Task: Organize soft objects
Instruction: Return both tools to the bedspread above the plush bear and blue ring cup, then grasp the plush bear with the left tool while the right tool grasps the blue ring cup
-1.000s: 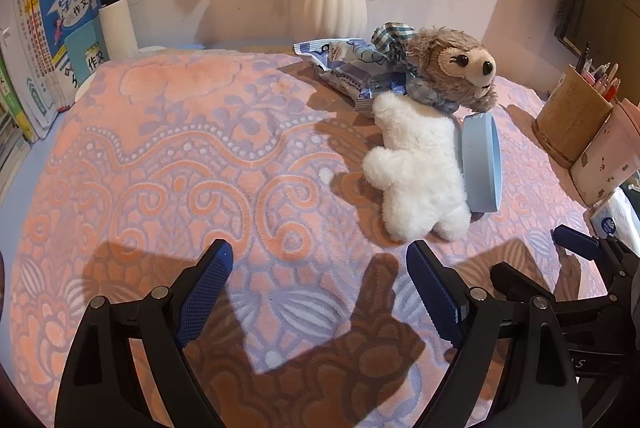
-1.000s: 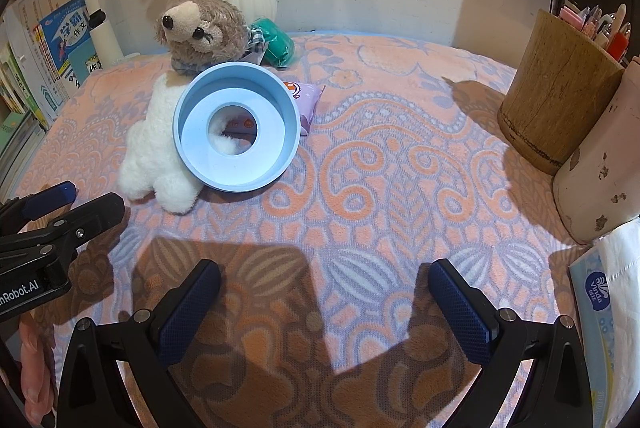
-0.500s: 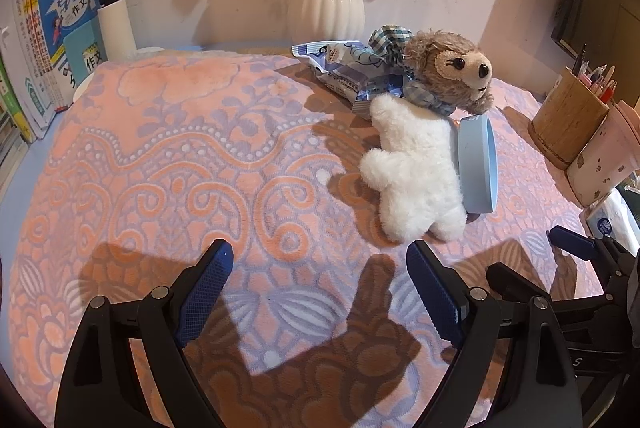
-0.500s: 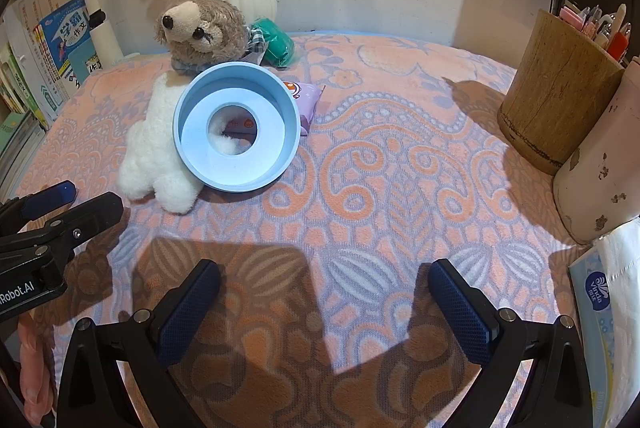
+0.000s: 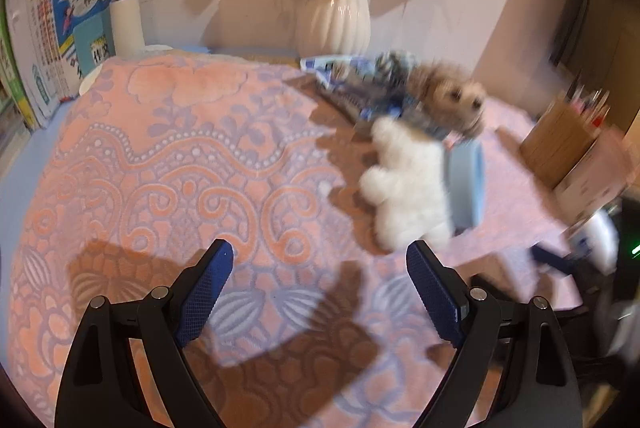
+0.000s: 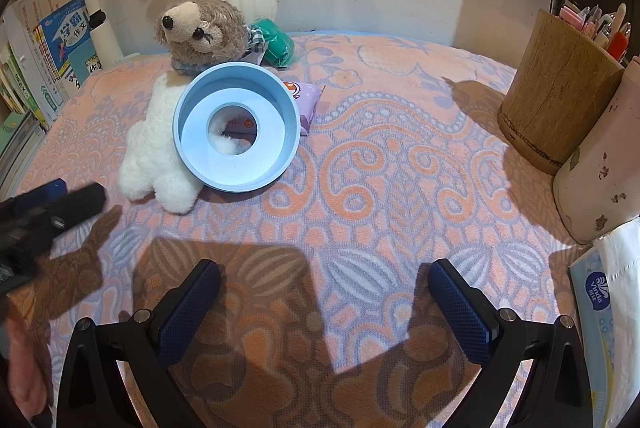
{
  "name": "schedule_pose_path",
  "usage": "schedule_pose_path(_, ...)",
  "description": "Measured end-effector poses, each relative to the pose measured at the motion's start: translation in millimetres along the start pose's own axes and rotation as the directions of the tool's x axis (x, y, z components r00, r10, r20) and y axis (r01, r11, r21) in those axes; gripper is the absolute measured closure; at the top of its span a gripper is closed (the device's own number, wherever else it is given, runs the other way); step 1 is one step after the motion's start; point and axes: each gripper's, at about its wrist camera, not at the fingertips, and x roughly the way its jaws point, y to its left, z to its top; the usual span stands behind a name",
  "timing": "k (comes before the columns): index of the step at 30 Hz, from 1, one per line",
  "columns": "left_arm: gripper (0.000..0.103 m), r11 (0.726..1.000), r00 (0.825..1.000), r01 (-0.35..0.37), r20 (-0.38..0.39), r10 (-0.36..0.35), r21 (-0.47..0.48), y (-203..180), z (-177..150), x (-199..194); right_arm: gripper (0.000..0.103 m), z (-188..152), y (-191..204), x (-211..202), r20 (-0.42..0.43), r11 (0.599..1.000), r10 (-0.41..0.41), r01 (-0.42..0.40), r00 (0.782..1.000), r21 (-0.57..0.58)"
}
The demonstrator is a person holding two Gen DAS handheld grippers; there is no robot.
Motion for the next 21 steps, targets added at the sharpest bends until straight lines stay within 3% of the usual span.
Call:
schedule_pose_path(4,0.015,0.996,0.998,0.069,0.002,-0.069,-0.056,0,19,-10,0.0,0,0,0,0.0,1.0,0.0,0.0,1.0,0.0)
schedule_pose_path(12,0.015,0.981,0.982,0.19,0.007,-0.19,-0.025,-26,70,-10,0.0,0,-1,0,-0.006,1.0,0.003,-0.003,1.0,0.002)
schedule_pose_path(16,0.015,0.968,0.967,0.25,-0.058,-0.249,0.003,-47,88,14,0.0,6,-3,-1,-0.144,0.994,0.061,-0.073,0.988,-0.081)
schedule_pose_path(18,0.015,0.964,0.961,0.264,-0.076,-0.264,-0.012,-53,95,24,0.0,6,-9,-2,-0.147,0.993,0.098,-0.107,0.984,-0.055)
schedule_pose_path(21,0.016,0.96,0.953,0.28,-0.111,-0.281,-0.024,-62,102,41,0.0,8,-5,-2,-0.19,0.992,0.084,-0.099,0.978,-0.075)
